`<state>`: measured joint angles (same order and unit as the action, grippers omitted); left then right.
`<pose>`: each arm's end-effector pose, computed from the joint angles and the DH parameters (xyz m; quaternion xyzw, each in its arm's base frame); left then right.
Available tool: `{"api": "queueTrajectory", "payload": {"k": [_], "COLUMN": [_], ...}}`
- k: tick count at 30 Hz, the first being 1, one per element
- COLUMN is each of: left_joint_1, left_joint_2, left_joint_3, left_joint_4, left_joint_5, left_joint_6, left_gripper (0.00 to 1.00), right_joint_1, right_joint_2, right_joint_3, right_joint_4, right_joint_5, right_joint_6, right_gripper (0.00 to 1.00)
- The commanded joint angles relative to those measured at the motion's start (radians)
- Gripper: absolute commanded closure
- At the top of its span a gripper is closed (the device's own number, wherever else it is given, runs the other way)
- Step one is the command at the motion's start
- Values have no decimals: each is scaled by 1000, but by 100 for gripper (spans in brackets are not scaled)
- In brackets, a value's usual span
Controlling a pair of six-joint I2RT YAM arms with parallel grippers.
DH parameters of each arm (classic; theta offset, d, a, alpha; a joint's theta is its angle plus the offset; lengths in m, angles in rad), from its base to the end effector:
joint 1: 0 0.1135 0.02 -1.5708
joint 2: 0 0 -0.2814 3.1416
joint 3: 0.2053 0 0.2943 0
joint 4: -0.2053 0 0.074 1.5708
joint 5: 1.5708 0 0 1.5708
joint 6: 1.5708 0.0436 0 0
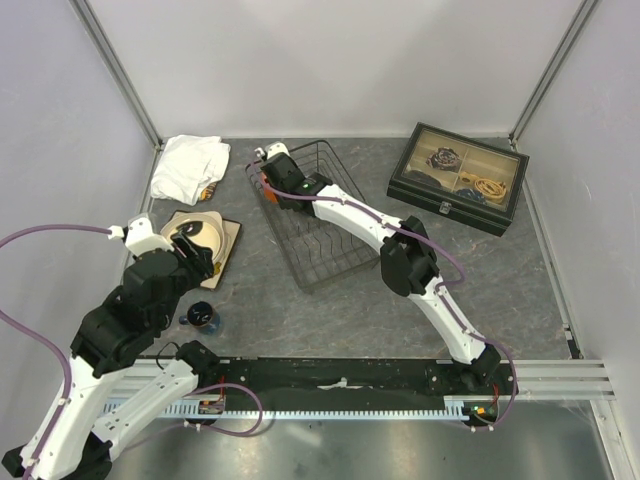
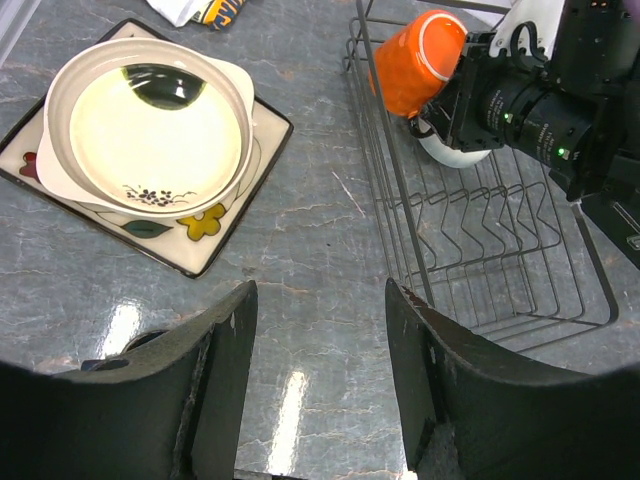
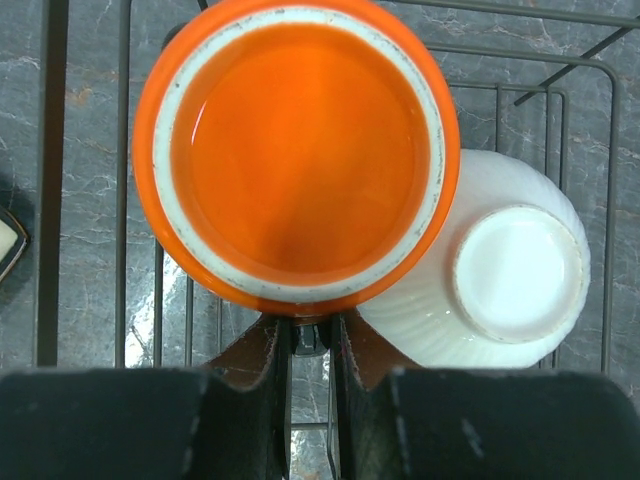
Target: Load the mixed dishes into the dish rack
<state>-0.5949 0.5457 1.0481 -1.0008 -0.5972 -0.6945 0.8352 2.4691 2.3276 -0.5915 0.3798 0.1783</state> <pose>0.0964 -0.0356 0.3983 -0.1910 0.8131 -0.0913 0.5422 0.4273 0.4480 0.2310 -0.2167 0.8739 0.0431 0.4329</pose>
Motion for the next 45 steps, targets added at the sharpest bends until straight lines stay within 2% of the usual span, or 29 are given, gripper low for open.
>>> {"api": "queueTrajectory", "payload": {"k": [1,13,17,25,28,32,35,41,45], "left_joint_1": [4,4,4,4,3,4,4,4,4], "left_joint_2": [16,10,2,-52,-40,-38,-43,-50,-47], "left_joint_3": [16,24,13,-3,3,0,-5,-7,-5], "left_joint_4": [10,27,27,18,2,1,-2,-16,-16], "left_joint_5": [-4,-12,-10,-21,-26,-23,-21,-29,-29], "left_joint_6": [27,38,46,29,36,27,26,16,9], "left_gripper": [40,40,39,39,38,38,38,38,37], "right_joint_1": [4,2,2,-1,1,1,1,1,1], "right_joint_2": [7,28,31,36,31,14,-4,-76,-183], "right_joint_3": [81,81,75,50,47,30,10,-68,-143], "right_joint_4": [82,88,94,111,121,133,144,185,196], "right_joint_5": [16,5,-9,-16,-15,-7,-9,-18,-31], "right_joint_6": [-17,-22,-28,-30,-34,-39,-43,-33,2], "right_gripper": [100,100,87,78,70,54,48,44,43]}}
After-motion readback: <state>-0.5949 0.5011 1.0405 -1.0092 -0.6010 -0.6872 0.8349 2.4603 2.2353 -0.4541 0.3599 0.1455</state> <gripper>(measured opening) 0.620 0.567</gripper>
